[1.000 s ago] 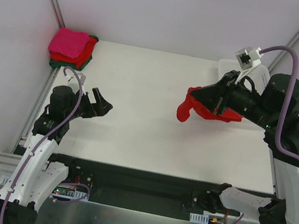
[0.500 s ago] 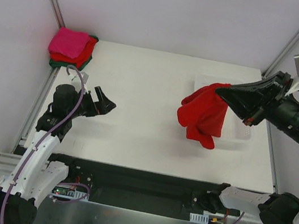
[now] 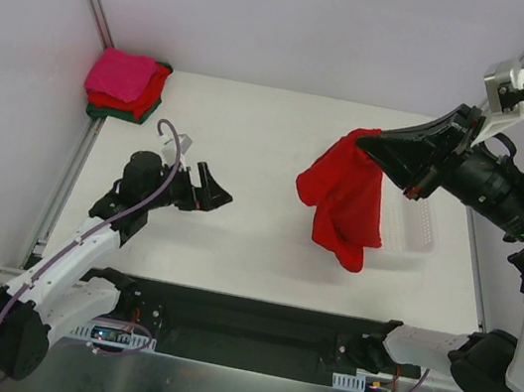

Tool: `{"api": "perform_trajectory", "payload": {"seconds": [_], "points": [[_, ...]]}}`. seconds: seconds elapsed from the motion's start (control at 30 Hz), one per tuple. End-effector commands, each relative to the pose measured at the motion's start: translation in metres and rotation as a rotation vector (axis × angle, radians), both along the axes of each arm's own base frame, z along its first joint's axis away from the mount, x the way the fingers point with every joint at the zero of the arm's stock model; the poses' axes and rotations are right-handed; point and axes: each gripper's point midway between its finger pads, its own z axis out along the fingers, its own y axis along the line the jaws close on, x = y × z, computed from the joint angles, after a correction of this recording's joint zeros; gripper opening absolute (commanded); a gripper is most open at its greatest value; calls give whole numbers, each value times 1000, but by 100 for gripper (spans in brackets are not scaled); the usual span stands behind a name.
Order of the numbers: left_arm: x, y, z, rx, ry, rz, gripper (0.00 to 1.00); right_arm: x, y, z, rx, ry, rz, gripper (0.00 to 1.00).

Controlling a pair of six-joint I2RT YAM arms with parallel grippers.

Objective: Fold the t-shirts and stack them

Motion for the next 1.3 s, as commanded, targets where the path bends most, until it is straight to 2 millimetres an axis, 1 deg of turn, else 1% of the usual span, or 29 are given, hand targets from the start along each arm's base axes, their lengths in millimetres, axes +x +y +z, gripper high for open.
{"api": "perform_trajectory", "payload": {"seconds": [0.0,0.03,0.07,0.1,0.13,0.2,0.23,0.27,0.3,0.33,0.37,0.43,0.47,0.5,0.53,0.57,0.6,0.63,0.7,0.73,0.83,0.9,0.97,1.03,1.07,1.13,1.17,1.2,1.27], "points": [[1,-43,22,-107,-89,-147,98,-26,6,10,86,-11,128,1],[-1,-60,29,-126,-115,-204,98,-25,8,4,79,6,129,1],[-3,-69,32,-135,-126,-235,99,-19,12,-11,50,41,123,2],[-6,-77,37,-147,-136,-265,99,-20,12,-16,43,49,124,1],[-8,-91,42,-155,-156,-306,99,-21,9,-20,35,55,116,1],[-11,-104,49,-162,-178,-340,99,-18,9,-30,16,71,102,1],[-8,-111,52,-169,-190,-350,99,-19,5,-32,16,73,90,1],[-13,-120,55,-188,-187,-370,99,-18,4,-34,7,68,81,2],[-12,-124,57,-200,-192,-379,99,-19,1,-35,1,70,75,1],[-13,-132,53,-208,-177,-397,99,-17,-1,-34,-2,67,57,1],[-15,-140,61,-238,-196,-415,99,-16,-1,-35,-11,62,56,1],[-16,-155,60,-260,-183,-447,99,-16,-2,-36,-17,65,52,1],[-15,-162,65,-287,-191,-459,99,-16,-1,-37,-19,66,53,1],[-22,-172,66,-301,-184,-490,99,-16,-2,-38,-20,66,48,1],[-19,-183,64,-307,-168,-506,99,-14,-2,-42,-27,74,45,1],[-23,-191,65,-325,-147,-528,99,-14,-2,-44,-30,77,42,1],[-29,-201,70,-348,-164,-561,99,-16,-4,-44,-27,72,39,1],[-29,-212,66,-352,-149,-583,99,-15,-4,-46,-32,73,34,1],[-33,-223,66,-363,-151,-617,99,-16,-10,-47,-32,75,19,1],[-35,-232,61,-360,-138,-631,99,-17,-11,-47,-34,75,13,1],[-39,-246,57,-395,-124,-669,99,-20,-18,-47,-30,72,0,2],[-44,-253,59,-433,-102,-695,99,-20,-19,-51,-39,82,-9,2],[-45,-263,61,-477,-93,-717,99,-21,-22,-51,-35,79,-20,1],[-45,-271,58,-504,-76,-739,99,-22,-25,-55,-38,83,-26,1],[-45,-273,65,-540,-80,-744,99,-22,-26,-56,-39,84,-27,1],[-44,-279,62,-560,-71,-754,99,-21,-27,-59,-43,88,-35,1],[-43,-281,66,-576,-75,-761,87,-22,-29,-59,-41,86,-40,1],[-44,-283,65,-578,-65,-767,76,-23,-29,-60,-43,89,-41,1],[-41,-289,65,-584,-54,-782,59,-23,-32,-62,-43,90,-51,1]]}}
